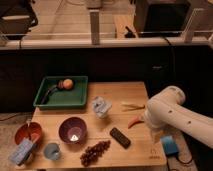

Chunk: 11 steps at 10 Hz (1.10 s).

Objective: Place sponge in tray

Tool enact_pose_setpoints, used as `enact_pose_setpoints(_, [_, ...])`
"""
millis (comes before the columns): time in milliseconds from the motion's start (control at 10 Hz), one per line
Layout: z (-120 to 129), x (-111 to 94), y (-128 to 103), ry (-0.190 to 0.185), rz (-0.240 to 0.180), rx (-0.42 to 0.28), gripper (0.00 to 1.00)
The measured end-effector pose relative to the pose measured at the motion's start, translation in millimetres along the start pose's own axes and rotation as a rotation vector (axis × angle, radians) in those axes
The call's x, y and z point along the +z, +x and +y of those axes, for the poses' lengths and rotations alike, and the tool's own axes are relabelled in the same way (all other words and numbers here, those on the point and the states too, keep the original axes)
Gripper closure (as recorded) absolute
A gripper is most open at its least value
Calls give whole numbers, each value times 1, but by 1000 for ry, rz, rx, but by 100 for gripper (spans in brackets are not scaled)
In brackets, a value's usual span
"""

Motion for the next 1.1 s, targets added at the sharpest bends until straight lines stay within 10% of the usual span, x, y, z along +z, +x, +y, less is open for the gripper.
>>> enact_pose_setpoints(1100, [-153, -53, -236, 32, -118, -464, 20])
